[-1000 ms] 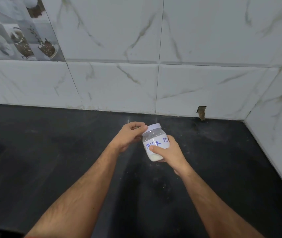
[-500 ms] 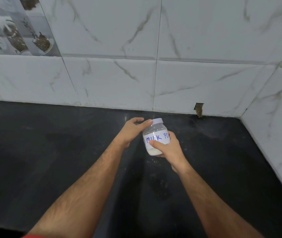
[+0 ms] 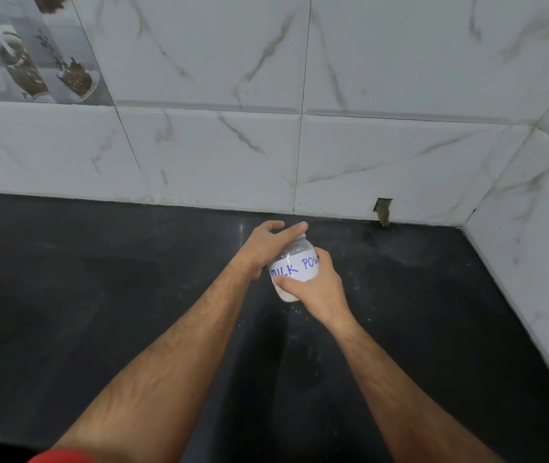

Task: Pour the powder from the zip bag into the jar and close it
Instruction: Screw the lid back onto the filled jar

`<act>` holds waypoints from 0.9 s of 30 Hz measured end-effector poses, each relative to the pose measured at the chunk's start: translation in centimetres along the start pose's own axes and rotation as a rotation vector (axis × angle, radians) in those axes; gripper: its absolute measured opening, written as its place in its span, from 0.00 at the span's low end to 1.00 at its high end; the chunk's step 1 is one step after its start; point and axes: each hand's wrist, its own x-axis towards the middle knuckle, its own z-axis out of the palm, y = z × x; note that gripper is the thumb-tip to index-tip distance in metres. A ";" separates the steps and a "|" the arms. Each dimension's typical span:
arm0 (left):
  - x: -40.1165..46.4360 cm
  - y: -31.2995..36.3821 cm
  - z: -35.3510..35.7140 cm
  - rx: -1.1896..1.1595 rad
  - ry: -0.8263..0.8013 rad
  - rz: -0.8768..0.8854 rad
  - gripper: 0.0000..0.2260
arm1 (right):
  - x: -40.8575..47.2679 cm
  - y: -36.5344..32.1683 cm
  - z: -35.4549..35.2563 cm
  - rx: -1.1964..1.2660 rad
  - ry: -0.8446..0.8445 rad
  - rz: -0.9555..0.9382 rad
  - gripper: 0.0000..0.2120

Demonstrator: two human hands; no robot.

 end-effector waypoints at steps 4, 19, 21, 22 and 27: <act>-0.2 1.0 -0.1 -0.156 -0.099 0.043 0.29 | 0.1 -0.3 -1.5 0.498 -0.260 0.129 0.32; -0.7 1.5 0.0 -0.033 -0.058 0.087 0.26 | -0.3 -0.2 -1.1 0.061 -0.023 -0.047 0.39; -0.6 1.8 0.5 -0.017 0.013 0.095 0.27 | -0.4 -0.4 -0.8 0.086 -0.015 -0.034 0.38; -0.6 1.9 0.5 -0.017 0.024 0.093 0.27 | -0.3 -0.5 -0.8 0.095 -0.013 -0.032 0.38; -0.8 2.1 0.4 -0.087 -0.003 0.139 0.17 | -0.1 -0.6 -1.0 0.121 -0.006 -0.058 0.36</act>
